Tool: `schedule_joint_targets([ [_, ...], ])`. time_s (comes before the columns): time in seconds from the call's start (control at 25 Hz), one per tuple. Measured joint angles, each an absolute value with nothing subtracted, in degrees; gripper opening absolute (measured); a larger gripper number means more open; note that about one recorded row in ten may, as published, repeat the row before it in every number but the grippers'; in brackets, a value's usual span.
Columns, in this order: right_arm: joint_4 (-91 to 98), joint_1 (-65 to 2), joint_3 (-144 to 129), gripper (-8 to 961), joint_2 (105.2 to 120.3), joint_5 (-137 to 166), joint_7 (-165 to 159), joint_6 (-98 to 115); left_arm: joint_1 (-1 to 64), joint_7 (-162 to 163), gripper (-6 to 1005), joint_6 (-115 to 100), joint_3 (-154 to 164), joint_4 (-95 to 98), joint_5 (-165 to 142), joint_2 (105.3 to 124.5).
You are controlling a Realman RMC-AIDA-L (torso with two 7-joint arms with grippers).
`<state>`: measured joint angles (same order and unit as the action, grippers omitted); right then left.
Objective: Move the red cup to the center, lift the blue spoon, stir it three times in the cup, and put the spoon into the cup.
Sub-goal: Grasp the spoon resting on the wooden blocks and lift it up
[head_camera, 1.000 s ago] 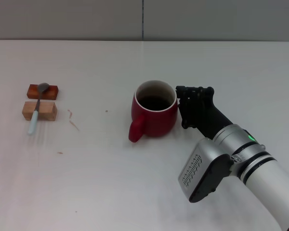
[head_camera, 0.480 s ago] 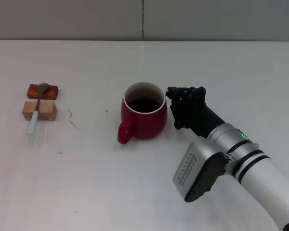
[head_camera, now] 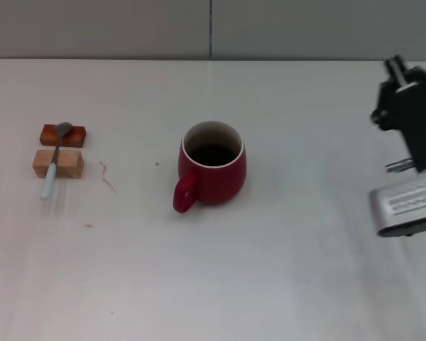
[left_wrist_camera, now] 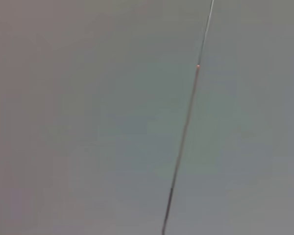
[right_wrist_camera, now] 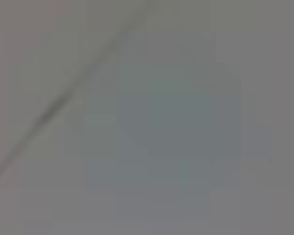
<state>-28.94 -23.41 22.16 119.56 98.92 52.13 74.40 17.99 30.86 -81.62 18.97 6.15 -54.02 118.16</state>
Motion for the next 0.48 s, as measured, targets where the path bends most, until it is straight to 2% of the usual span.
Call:
schedule_joint_targets([
  [0.12,-28.3,-21.0,25.9,62,119.44,98.9,40.1,81.2,17.8,31.9,822,-82.1,20.0,5.9,-54.0,118.15],
  [0.28,-24.2,-19.0,30.4,62,118.39,100.2,19.9,85.2,17.4,32.6,821,-83.2,21.0,5.8,-54.0,118.17],
  [0.36,-18.7,-18.9,30.7,120,117.65,102.2,5.8,86.5,17.2,33.6,821,-83.6,21.2,5.8,-54.1,118.17],
  [0.48,-13.2,-19.0,30.8,207,118.05,102.4,-2.5,89.5,17.0,34.1,820,-83.7,21.5,5.8,-54.1,118.17],
])
